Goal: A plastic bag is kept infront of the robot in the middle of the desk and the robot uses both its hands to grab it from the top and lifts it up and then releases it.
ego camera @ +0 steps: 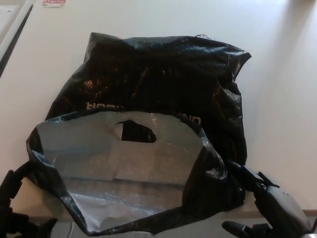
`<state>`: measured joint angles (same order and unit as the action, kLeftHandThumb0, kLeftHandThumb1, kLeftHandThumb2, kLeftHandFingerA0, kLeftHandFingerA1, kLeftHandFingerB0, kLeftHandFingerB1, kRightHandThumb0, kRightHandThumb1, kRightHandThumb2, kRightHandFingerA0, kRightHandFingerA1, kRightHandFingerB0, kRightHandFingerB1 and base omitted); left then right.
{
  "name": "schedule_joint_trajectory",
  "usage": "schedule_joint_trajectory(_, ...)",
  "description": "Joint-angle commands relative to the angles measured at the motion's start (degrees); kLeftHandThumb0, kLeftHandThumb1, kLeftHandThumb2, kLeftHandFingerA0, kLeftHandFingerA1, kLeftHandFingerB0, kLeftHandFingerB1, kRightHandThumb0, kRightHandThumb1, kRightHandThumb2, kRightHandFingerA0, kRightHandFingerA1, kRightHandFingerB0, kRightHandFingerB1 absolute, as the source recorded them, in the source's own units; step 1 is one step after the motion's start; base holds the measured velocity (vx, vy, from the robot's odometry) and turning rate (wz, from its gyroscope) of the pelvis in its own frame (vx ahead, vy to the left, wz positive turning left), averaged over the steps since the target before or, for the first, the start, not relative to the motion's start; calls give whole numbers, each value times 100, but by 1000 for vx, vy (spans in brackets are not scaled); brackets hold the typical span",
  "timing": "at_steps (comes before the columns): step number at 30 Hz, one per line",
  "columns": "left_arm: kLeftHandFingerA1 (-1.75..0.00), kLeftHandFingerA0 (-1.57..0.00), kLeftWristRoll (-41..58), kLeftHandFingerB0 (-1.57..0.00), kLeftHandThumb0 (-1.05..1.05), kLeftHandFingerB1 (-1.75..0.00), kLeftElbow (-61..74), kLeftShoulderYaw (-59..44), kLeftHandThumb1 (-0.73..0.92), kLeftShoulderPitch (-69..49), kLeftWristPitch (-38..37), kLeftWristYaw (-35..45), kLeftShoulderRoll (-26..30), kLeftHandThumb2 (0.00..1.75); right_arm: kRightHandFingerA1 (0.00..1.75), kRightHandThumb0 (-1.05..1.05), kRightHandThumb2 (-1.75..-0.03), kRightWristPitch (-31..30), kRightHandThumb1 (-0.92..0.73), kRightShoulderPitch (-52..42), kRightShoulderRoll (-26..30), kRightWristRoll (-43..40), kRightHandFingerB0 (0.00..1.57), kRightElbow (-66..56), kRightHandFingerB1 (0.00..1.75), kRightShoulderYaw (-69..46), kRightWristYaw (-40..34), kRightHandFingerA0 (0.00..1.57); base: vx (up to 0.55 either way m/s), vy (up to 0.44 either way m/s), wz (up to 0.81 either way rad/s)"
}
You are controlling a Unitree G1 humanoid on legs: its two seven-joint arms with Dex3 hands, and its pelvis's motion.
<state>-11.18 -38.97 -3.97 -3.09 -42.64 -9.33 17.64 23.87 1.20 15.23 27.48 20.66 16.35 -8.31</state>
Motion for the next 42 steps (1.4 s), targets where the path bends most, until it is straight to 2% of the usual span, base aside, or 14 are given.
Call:
schedule_joint_trajectory(1, -30, -14, -10, -8, -27, -22, 158, 59, 41, 147, 268, 47, -79, 55, 37, -56, -56, -365, -56, 63, -224, 45, 1, 347, 24, 108, 67, 25, 0, 0, 0)
schedule_joint_trajectory(5, -30, -14, -10, -8, -29, -21, 373, 112, 41, 100, 458, 30, -204, 55, 37, -54, -59, -440, -55, 117, -474, -5, 3, 438, 18, 189, 69, 23, 0, 0, 0)
schedule_joint_trajectory(6, -48, 0, 15, 0, -20, -48, 422, 118, 35, 96, 490, 42, -247, 85, 36, -54, -56, -452, -54, 129, -546, -20, 1, 452, 24, 213, 72, 24, 0, 0, 0)
schedule_joint_trajectory(24, -47, 0, -52, 0, -20, -48, 423, 73, 33, 144, 520, -45, -403, 84, 34, -54, -56, -588, -55, 404, -1274, -150, 9, 1021, 26, 257, -335, 29, 0, 0, 0)
schedule_joint_trajectory(25, -48, 0, -78, 0, -21, -48, 372, 92, 33, 142, 454, -68, -421, 84, 44, -59, -72, -499, -45, 415, -1288, -139, 7, 1123, 31, 250, -437, 24, 0, 0, 0)
schedule_joint_trajectory(28, -48, 0, 46, 0, -22, -48, 418, 93, 34, 119, 530, 52, -470, 85, 44, -58, -73, -264, -45, 587, -1356, -111, 7, 1538, 36, 231, -703, 25, 0, 0, 0)
schedule_joint_trajectory(29, -34, -16, 64, -10, -37, -30, 411, 90, 38, 121, 530, 64, -481, 57, 44, -58, -73, -250, -45, 612, -1381, -131, 8, 1608, 36, 212, -731, 26, 0, 0, 0)
schedule_joint_trajectory(32, -38, -26, 165, -22, -42, -35, 442, 47, 37, 116, 629, 95, -541, 61, 45, -57, -73, -114, -47, 721, -1476, -203, 14, 1881, 38, 152, -854, 32, 0, 0, 0)
schedule_joint_trajectory(33, -80, -64, 245, -63, -34, -65, 443, 35, 46, 144, 643, 163, -561, 54, 59, -40, -57, 103, -57, 819, -1558, -277, 52, 2141, 40, 74, -1021, 67, 0, 0, 0)
schedule_joint_trajectory(34, -140, -62, 321, -53, -35, -125, 484, 43, 50, 143, 731, 289, -558, 57, 116, -38, -57, 226, -57, 881, -1643, -340, 64, 2326, 68, -4, -1154, 61, 0, 0, 0)
schedule_joint_trajectory(35, -175, -67, 335, -45, -36, -175, 531, 56, 61, 131, 813, 362, -538, 53, 133, -45, -78, 309, -49, 921, -1691, -357, 68, 2424, 112, -41, -1228, 88, 0, 0, 0)
schedule_joint_trajectory(36, -175, -67, 329, -45, -36, -175, 582, 68, 61, 119, 887, 412, -514, 53, 133, -45, -78, 417, -49, 970, -1730, -361, 68, 2528, 112, -71, -1301, 88, 0, 0, 0)
schedule_joint_trajectory(37, -175, -66, 297, -46, -29, -175, 605, 83, 65, 112, 836, 436, -478, 53, 175, -33, -49, 428, -70, 990, -1809, -418, 42, 2542, 159, -115, -1320, 59, 0, 0, 0)
schedule_joint_trajectory(42, -175, -59, 464, -38, -28, -175, 594, 141, 63, 95, 734, 818, -441, 54, 171, -35, -50, 470, -71, 1029, -1947, -464, 41, 2575, 155, -149, -1319, 55, 0, 0, 0)
